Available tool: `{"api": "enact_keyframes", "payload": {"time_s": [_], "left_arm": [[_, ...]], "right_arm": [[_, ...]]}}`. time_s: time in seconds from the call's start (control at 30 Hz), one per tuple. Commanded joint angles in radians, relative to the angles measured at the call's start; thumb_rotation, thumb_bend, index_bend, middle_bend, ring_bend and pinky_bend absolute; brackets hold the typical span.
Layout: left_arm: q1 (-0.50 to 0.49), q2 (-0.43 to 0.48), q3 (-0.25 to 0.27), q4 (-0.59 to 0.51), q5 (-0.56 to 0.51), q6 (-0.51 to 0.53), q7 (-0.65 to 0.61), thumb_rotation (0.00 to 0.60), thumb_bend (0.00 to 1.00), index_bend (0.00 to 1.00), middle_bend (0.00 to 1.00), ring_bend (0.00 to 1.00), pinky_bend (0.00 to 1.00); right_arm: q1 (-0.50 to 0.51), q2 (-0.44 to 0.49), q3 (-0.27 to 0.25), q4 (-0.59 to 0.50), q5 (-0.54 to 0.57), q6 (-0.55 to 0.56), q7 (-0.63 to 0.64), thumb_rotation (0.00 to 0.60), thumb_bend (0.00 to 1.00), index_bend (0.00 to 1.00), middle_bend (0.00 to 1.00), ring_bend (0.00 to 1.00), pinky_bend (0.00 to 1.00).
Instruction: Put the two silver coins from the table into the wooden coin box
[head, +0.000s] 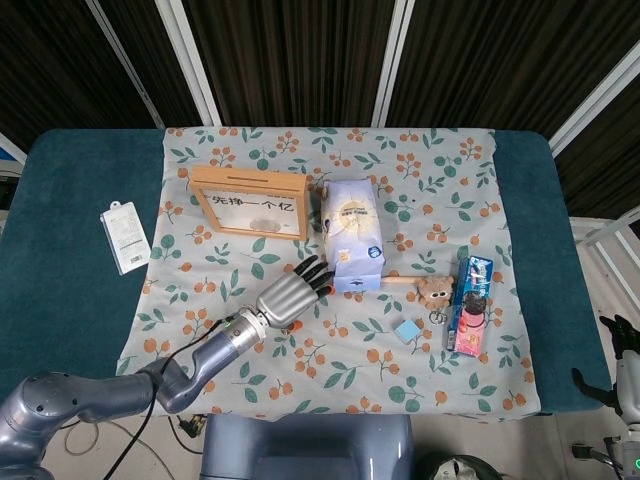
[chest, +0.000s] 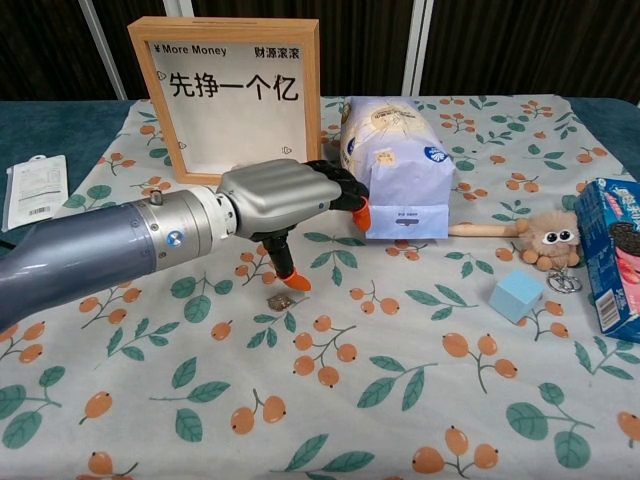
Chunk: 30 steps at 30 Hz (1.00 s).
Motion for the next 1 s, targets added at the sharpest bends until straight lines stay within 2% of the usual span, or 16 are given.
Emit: {"api": "enact_keyframes", "payload": {"time_s": [0.03, 0.27, 0.47, 0.73, 1.0], "left_arm": [[0.002, 0.013, -0.008, -0.022, -0.002, 0.000, 0.022, 0.600, 0.06, 0.26, 0.08, 0.00, 0.00], [0.009, 0.093, -0.033, -0.132, -0.058, -0.024, 0.112, 0.600, 0.03, 0.24, 0.07, 0.00, 0.00], [0.003, 0.117, -0.042, -0.176, -0.107, -0.065, 0.170, 0.600, 0.02, 0.24, 0.07, 0.00, 0.00], [0.010, 0.099, -0.020, -0.160, -0.094, -0.095, 0.124, 0.600, 0.01, 0.24, 0.07, 0.00, 0.00], [0.010, 0.093, -0.021, -0.142, -0.083, -0.104, 0.100, 0.600, 0.01, 0.24, 0.07, 0.00, 0.00]], "right_arm": [[0.001, 0.000, 0.000, 0.001, 0.000, -0.001, 0.000, 0.600, 0.37, 0.13, 0.05, 0.04, 0.00], [0.001, 0.001, 0.001, 0.000, 0.002, -0.003, 0.002, 0.600, 0.37, 0.13, 0.05, 0.04, 0.00], [0.003, 0.001, 0.002, -0.001, 0.005, -0.005, 0.000, 0.600, 0.37, 0.13, 0.05, 0.04, 0.00], [0.002, 0.006, 0.004, -0.003, 0.015, -0.009, 0.007, 0.600, 0.37, 0.13, 0.05, 0.04, 0.00], [0.003, 0.008, 0.006, -0.003, 0.017, -0.010, 0.006, 0.600, 0.37, 0.13, 0.05, 0.04, 0.00]]}}
